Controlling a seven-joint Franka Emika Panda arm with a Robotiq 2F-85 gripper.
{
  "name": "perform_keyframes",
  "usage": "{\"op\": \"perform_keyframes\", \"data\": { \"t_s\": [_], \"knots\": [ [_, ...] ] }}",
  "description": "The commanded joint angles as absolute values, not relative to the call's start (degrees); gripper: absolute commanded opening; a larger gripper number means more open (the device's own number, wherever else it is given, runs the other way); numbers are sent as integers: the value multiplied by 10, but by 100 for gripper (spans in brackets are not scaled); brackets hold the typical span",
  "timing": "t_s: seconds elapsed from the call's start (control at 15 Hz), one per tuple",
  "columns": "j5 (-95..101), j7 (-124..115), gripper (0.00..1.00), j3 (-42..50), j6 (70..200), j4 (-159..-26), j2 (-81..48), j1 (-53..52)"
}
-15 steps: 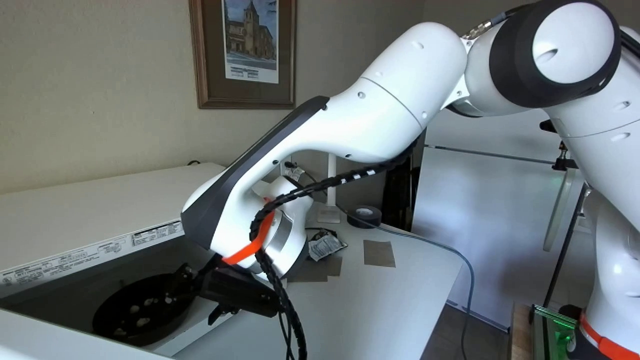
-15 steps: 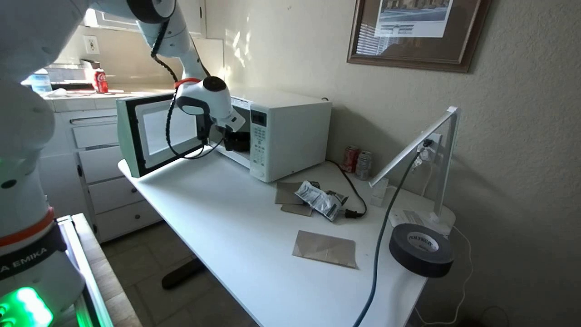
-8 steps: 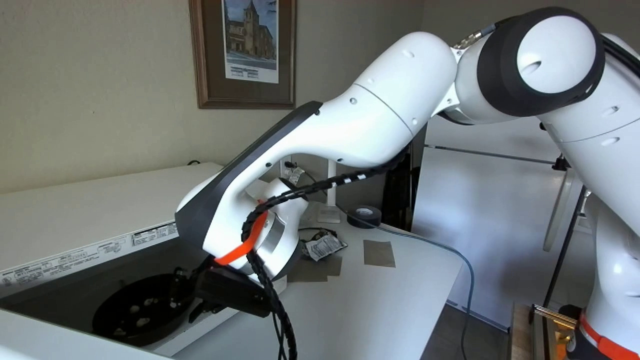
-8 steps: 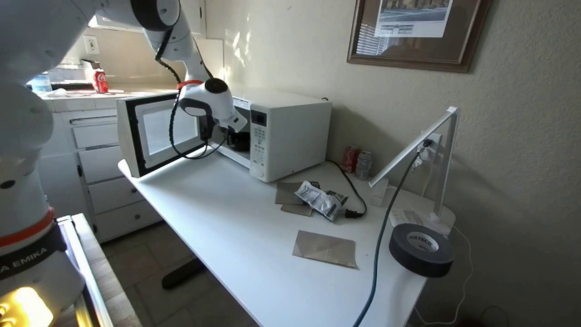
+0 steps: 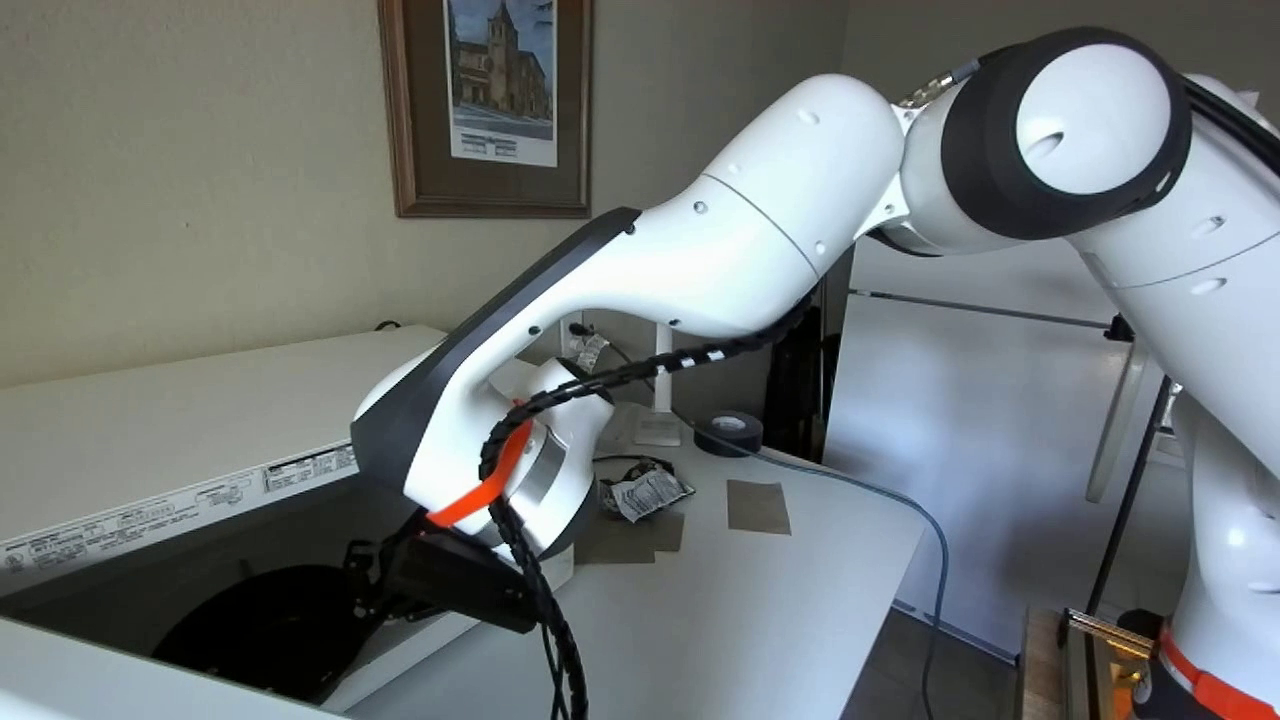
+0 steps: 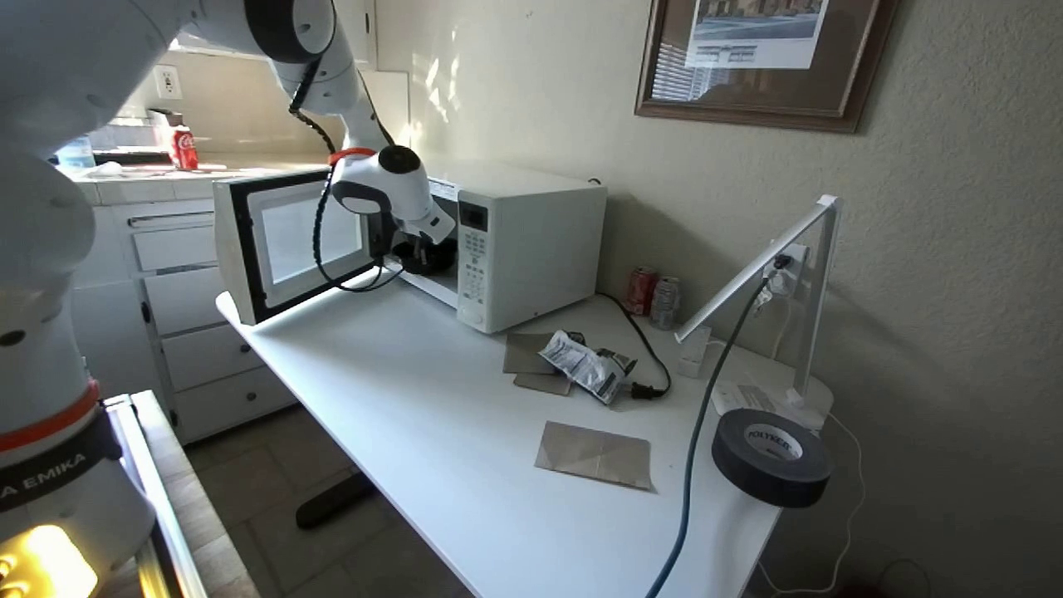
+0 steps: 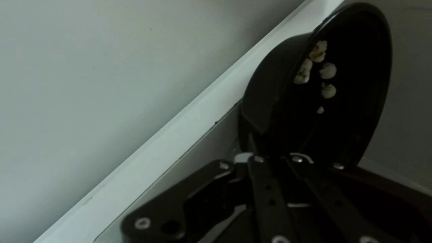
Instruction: Remove the bowl from the microwave
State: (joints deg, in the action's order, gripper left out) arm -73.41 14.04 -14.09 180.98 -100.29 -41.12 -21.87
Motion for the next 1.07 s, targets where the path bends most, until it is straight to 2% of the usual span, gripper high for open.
{"op": "perform_keyframes", "data": {
  "t_s": [0.0, 1.0],
  "knots": [
    [-753, 161, 2, -159, 1830, -988, -427, -206],
    [-757, 163, 2, -182, 1802, -1124, -313, -154]
  ]
}}
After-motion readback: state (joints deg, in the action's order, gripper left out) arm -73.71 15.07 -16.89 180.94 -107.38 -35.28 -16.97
